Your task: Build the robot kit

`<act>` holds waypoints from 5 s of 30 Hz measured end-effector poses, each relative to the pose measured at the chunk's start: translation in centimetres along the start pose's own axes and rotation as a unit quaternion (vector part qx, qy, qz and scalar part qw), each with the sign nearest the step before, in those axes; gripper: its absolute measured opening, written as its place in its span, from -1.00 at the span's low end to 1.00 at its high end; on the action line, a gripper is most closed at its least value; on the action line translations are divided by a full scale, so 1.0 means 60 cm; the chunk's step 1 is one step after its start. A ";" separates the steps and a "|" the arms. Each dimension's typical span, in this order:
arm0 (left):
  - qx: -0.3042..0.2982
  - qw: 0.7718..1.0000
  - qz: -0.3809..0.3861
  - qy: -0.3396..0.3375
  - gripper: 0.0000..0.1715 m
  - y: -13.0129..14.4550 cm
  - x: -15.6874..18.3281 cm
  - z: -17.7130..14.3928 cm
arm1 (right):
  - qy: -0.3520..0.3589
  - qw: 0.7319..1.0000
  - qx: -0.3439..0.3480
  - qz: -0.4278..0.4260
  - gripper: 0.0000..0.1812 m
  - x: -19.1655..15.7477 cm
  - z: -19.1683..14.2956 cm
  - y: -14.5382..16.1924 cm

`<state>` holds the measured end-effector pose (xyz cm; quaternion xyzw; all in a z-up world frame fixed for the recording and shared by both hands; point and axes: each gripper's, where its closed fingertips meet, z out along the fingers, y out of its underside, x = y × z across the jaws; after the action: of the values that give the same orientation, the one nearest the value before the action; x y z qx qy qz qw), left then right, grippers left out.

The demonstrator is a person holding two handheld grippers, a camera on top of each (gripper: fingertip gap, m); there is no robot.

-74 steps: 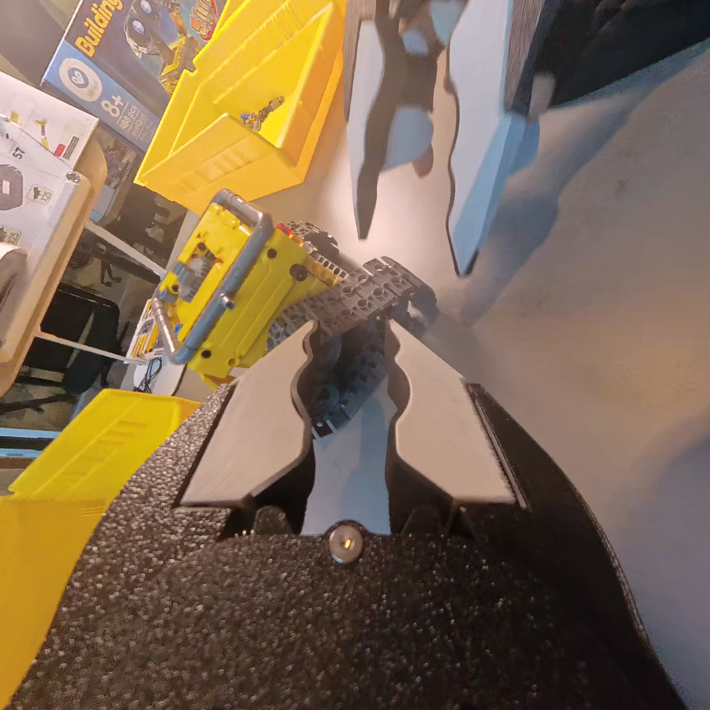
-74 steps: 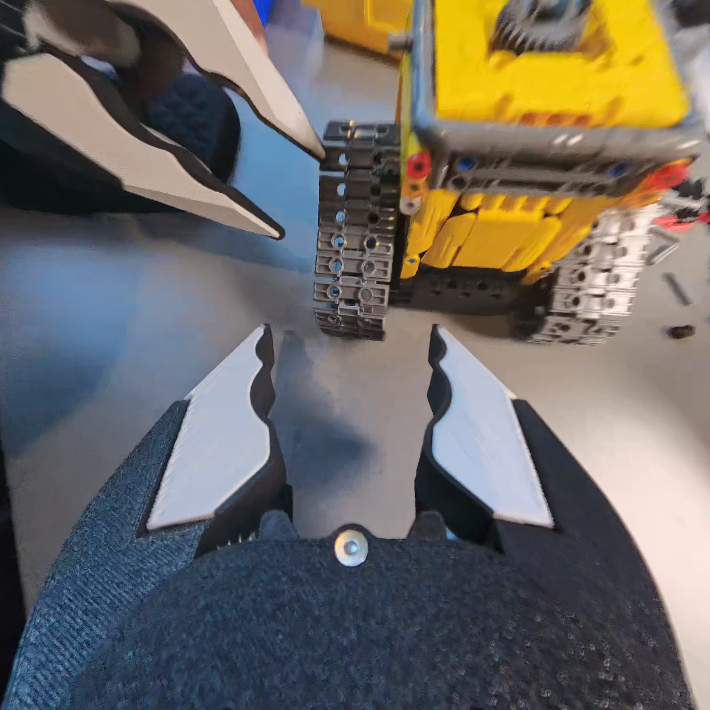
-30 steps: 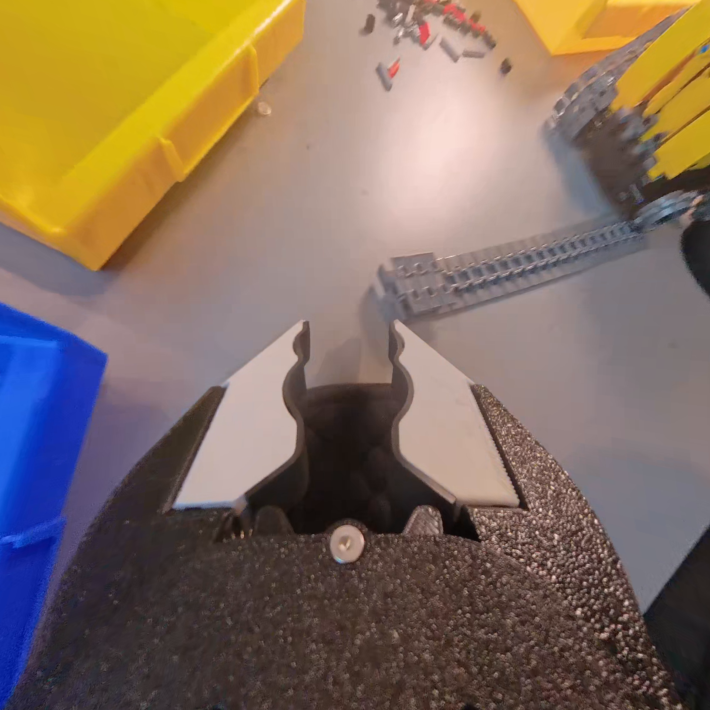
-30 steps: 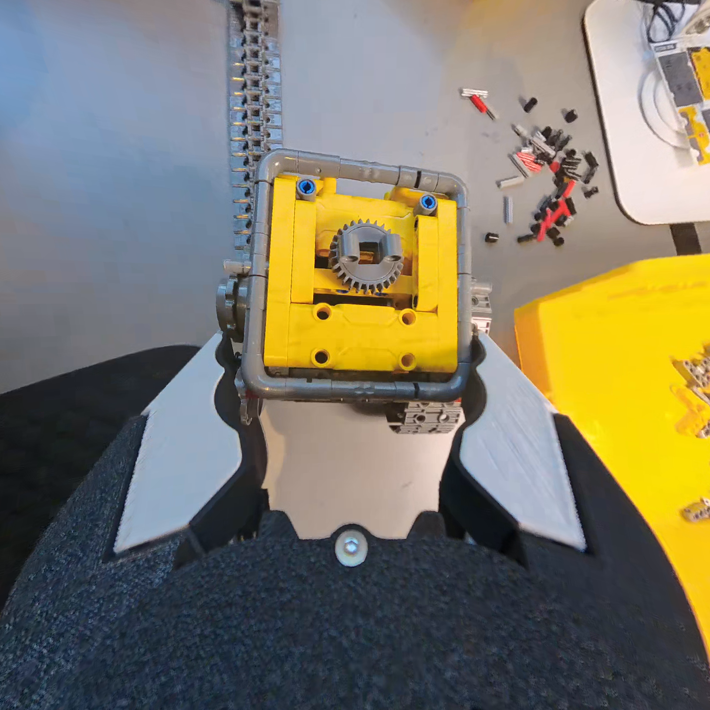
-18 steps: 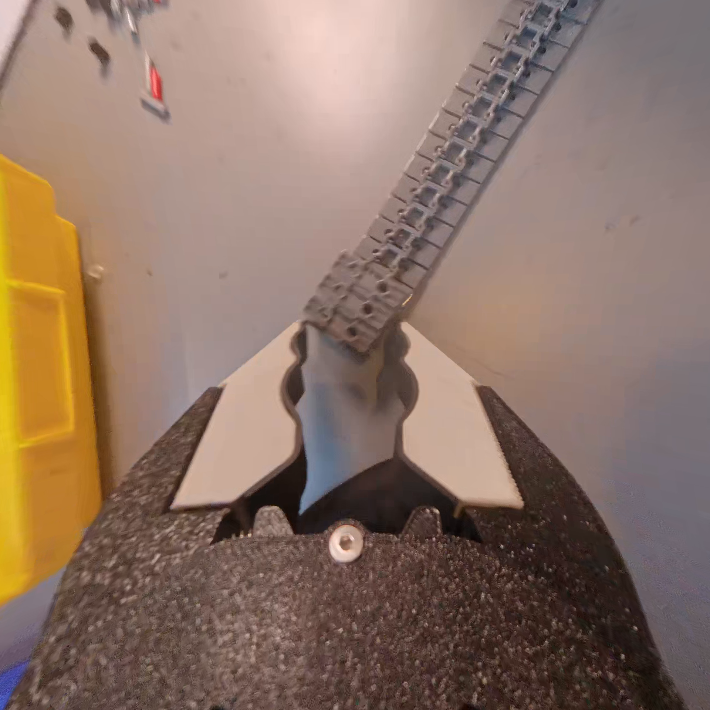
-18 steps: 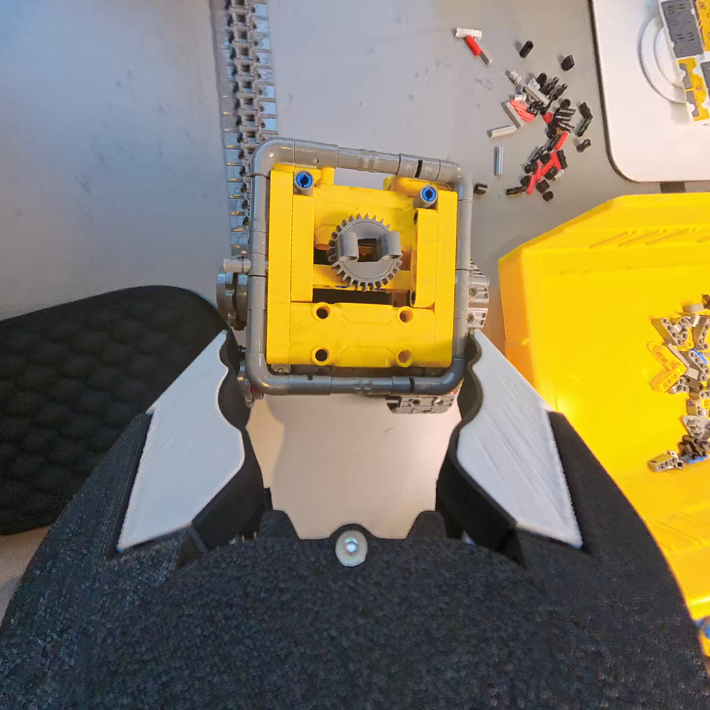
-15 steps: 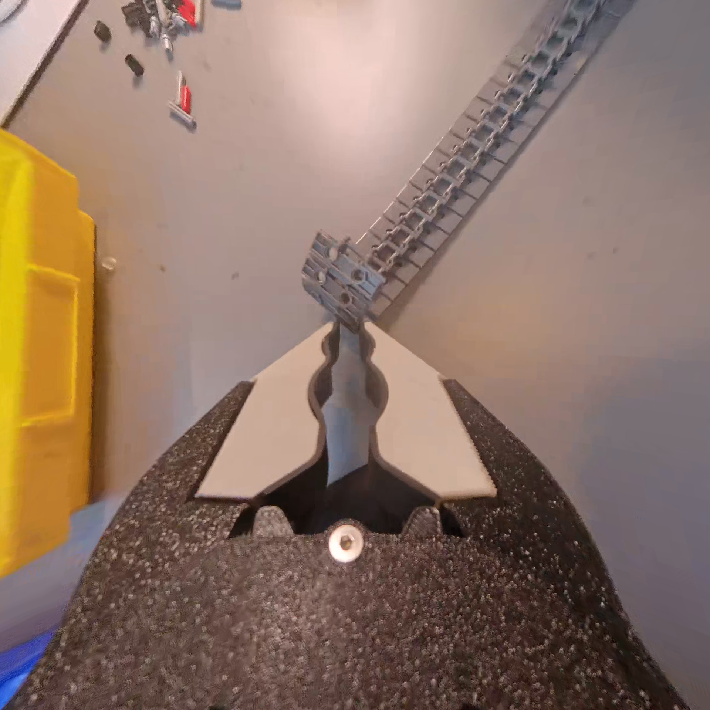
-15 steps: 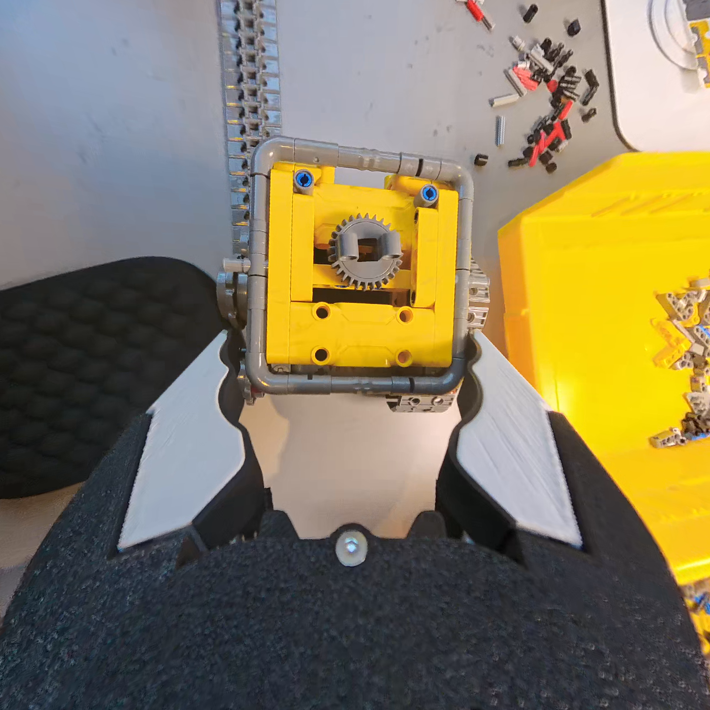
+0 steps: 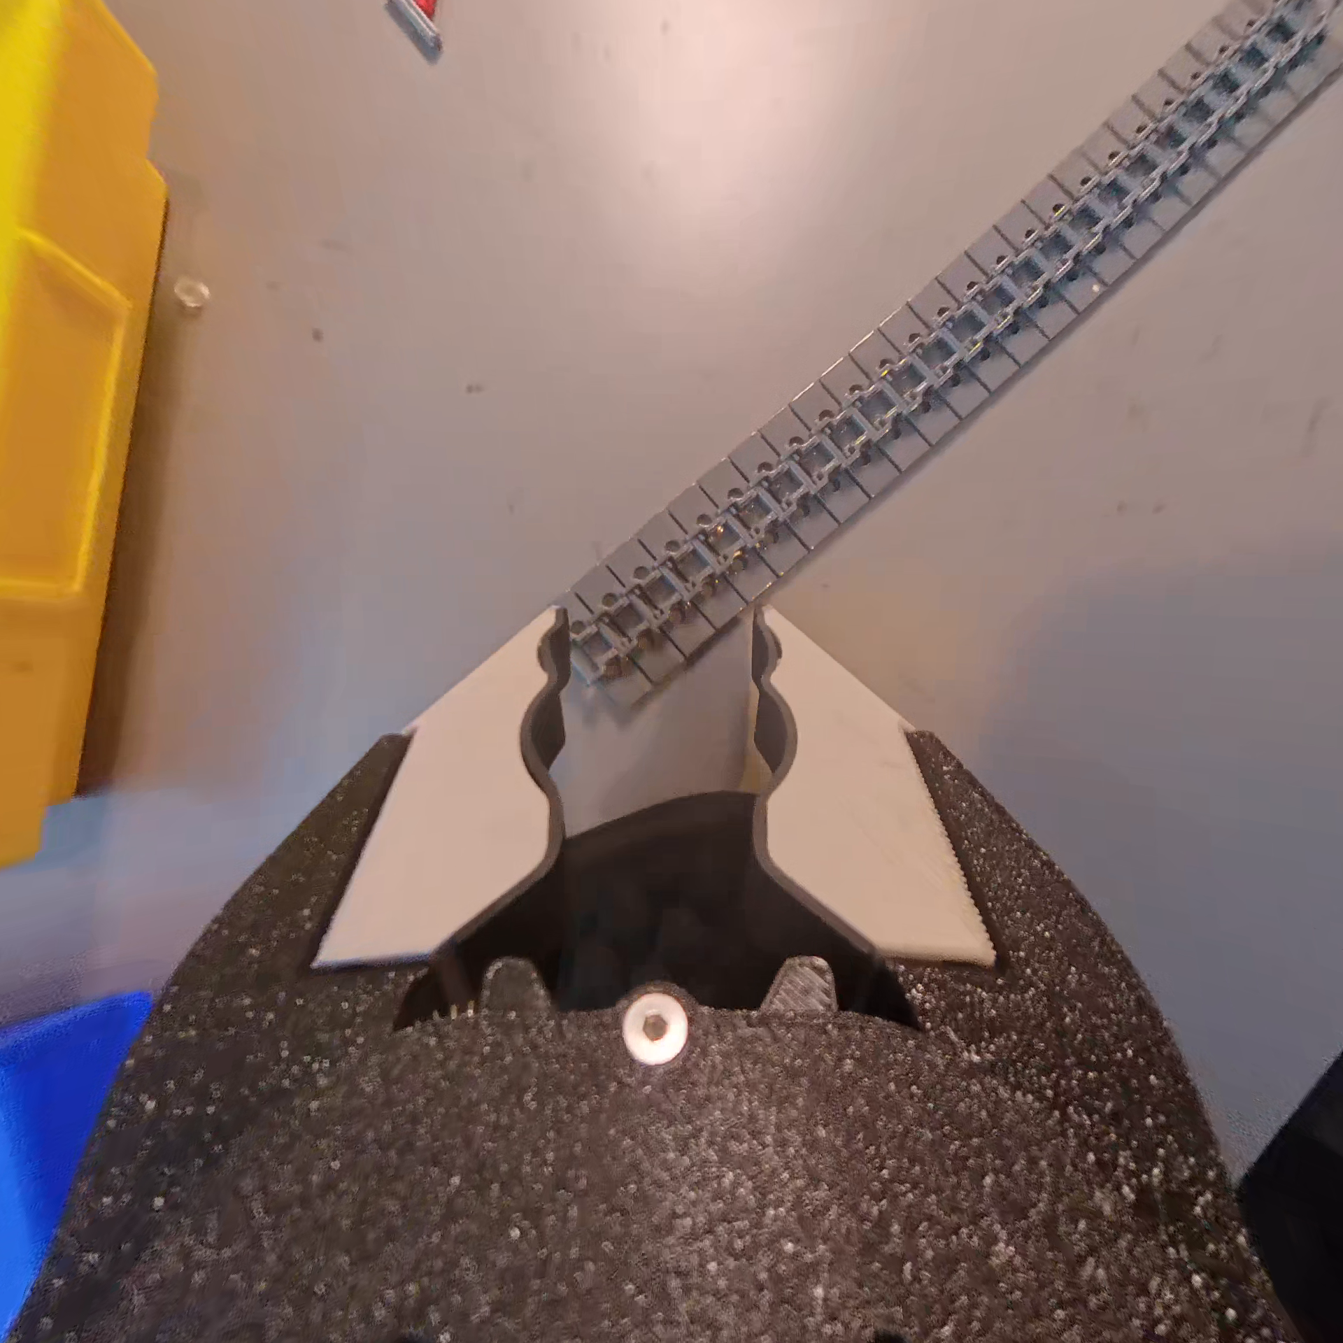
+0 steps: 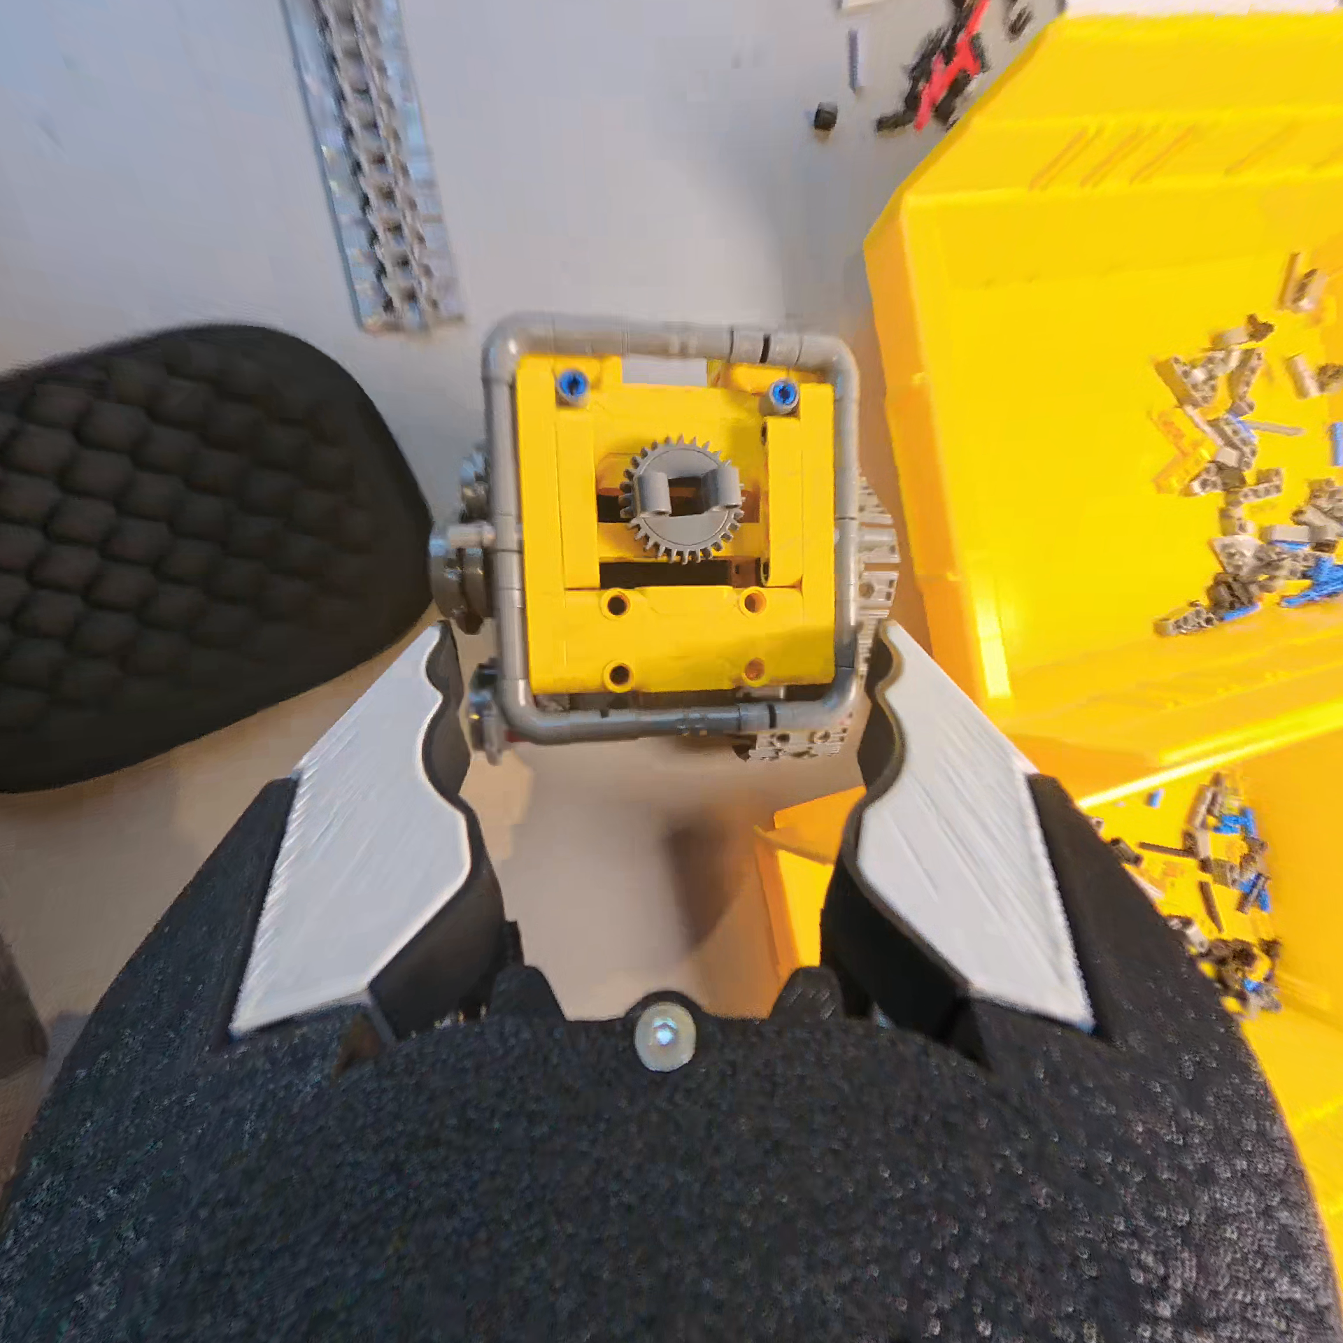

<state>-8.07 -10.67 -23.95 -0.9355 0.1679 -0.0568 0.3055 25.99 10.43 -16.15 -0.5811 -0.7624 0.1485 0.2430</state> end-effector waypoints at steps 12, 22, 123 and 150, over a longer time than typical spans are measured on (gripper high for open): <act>-0.021 0.999 0.035 0.019 -0.65 0.000 0.013 0.021 | 0.004 0.997 0.072 -0.014 -0.73 -0.188 0.093 -0.145; 0.007 0.998 0.044 0.035 -0.65 0.018 0.007 0.008 | 0.033 0.994 0.061 0.088 -1.00 -0.162 0.180 -0.134; 0.053 0.991 0.039 0.118 -0.75 0.023 0.009 -0.003 | -0.067 0.994 0.006 0.082 -1.00 -0.200 0.248 -0.203; 0.058 0.990 0.041 0.118 -0.75 0.022 0.010 -0.003 | -0.087 0.994 0.033 0.058 -1.00 -0.206 0.272 -0.261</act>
<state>-7.95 -11.98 -24.56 -0.8953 0.2373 -0.1638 0.3396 6.96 -4.91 -24.30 -0.6011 -0.7401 0.2375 0.1857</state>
